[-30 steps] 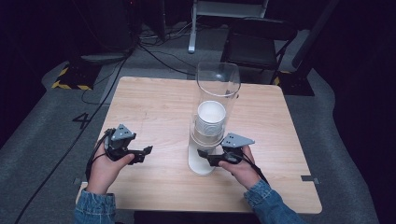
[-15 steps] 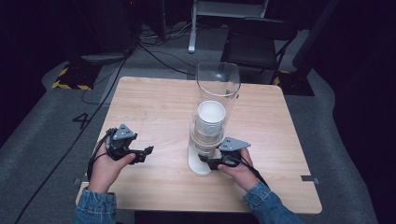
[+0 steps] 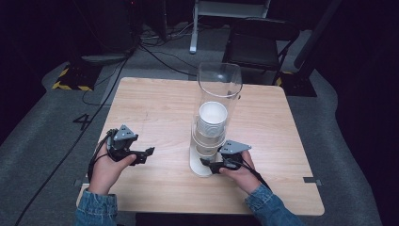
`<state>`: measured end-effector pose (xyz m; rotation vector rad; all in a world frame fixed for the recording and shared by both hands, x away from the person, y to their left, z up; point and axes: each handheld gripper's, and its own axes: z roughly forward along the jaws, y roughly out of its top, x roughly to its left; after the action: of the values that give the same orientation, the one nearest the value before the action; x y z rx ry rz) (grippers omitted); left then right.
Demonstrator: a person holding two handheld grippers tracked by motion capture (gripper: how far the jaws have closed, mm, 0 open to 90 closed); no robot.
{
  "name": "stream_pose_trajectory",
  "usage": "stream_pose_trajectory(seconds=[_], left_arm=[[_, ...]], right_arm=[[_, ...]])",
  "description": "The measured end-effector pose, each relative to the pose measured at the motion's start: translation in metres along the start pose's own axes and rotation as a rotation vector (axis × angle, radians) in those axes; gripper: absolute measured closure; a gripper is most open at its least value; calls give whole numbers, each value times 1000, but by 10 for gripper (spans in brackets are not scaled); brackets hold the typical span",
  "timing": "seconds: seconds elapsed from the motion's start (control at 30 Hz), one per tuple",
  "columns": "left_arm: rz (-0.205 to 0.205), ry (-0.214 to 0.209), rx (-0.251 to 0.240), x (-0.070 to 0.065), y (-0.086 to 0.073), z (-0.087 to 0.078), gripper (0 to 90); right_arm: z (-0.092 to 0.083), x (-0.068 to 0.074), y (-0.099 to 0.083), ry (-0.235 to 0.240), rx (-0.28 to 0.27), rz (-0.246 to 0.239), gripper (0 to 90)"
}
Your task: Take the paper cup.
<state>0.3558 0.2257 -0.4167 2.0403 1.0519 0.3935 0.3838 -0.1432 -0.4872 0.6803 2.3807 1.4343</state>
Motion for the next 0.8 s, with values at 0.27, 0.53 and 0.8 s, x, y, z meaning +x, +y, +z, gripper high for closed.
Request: stream_pose_trajectory(seconds=[0.27,0.53,0.8], left_arm=[[9,-4,4,0,2,3,186],[16,-17,15,1,6,10,185],[20,-34,30,-2,11,20,185]], right_arm=[[-4,-1,-2,-8,9,-2,324],[-11,-5,-6,-31,23,-11,323],[-22,-11,-12,-73,34,-12,322]])
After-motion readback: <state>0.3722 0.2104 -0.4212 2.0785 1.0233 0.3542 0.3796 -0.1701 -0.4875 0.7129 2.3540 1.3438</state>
